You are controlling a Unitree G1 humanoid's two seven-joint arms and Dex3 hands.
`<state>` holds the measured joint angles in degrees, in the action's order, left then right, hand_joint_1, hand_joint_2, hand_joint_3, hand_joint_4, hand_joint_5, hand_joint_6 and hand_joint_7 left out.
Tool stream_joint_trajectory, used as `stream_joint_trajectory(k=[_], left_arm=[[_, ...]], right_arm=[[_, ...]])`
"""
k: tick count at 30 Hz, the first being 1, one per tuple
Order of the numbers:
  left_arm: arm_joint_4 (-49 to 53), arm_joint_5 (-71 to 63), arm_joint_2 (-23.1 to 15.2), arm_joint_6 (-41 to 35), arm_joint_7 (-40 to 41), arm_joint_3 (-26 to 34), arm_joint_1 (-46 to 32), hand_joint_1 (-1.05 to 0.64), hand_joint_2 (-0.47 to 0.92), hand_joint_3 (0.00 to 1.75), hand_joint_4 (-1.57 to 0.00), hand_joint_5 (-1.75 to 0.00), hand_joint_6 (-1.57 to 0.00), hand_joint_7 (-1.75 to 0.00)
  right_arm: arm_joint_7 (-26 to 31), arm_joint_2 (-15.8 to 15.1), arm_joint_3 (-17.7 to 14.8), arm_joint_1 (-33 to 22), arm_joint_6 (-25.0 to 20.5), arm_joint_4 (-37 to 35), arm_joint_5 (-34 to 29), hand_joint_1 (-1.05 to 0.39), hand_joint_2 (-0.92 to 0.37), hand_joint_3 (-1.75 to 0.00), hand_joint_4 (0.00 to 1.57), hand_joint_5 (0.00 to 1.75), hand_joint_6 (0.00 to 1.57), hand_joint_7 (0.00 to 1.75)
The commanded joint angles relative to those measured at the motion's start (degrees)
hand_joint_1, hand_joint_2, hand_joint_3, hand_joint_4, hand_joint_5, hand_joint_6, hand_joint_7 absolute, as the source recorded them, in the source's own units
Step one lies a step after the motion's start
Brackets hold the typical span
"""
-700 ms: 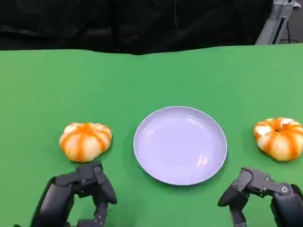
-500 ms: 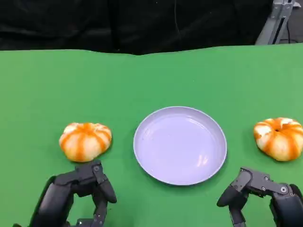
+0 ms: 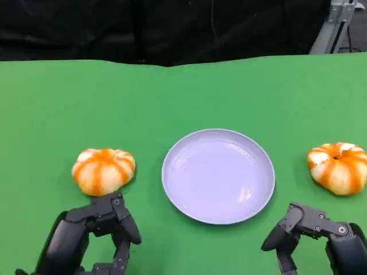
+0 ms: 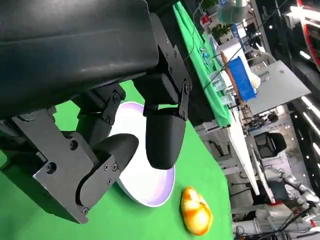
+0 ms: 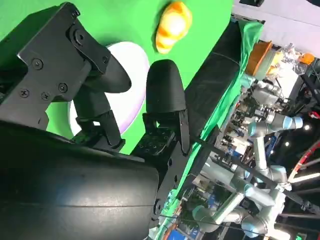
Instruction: Grasp the bread from the table and place it into the plate.
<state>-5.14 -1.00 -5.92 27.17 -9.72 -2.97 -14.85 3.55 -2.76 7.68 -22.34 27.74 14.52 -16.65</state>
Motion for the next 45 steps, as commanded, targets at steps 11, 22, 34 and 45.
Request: stream_joint_trajectory(k=[11,22,34,45], left_arm=[[-2.92,-6.44,-4.79,-6.88,0.70,1.98,3.55,-0.05,0.60,0.83,-0.66,-1.06,-0.67,-0.65],[-5.01,-28.76,-13.89,-17.58,3.26,2.01,12.68,-0.56,0.92,0.05,-0.29,-0.49,-0.35,-0.03],[5.54,-49.54,-16.25,-28.27,4.79,-7.73,26.91,-0.67,0.92,0.03,-0.18,-0.43,-0.25,0.00],[11.07,-53.69,-14.94,-34.92,5.44,-13.74,32.22,-0.68,0.92,0.01,-0.13,-0.44,-0.22,0.00]], right_arm=[[0.46,0.57,0.02,0.41,-0.13,-0.44,0.78,0.06,-0.23,-1.50,0.81,1.64,0.82,1.37],[0.90,1.01,0.61,0.69,-0.55,-0.37,-0.57,0.05,-0.21,-1.50,0.82,1.63,0.82,1.36],[1.20,1.08,1.24,-0.28,-0.90,0.87,-1.15,0.08,-0.21,-1.50,0.82,1.60,0.83,1.34],[1.58,1.02,1.59,-0.54,-0.93,0.96,-1.54,0.10,-0.21,-1.51,0.82,1.60,0.84,1.33]])
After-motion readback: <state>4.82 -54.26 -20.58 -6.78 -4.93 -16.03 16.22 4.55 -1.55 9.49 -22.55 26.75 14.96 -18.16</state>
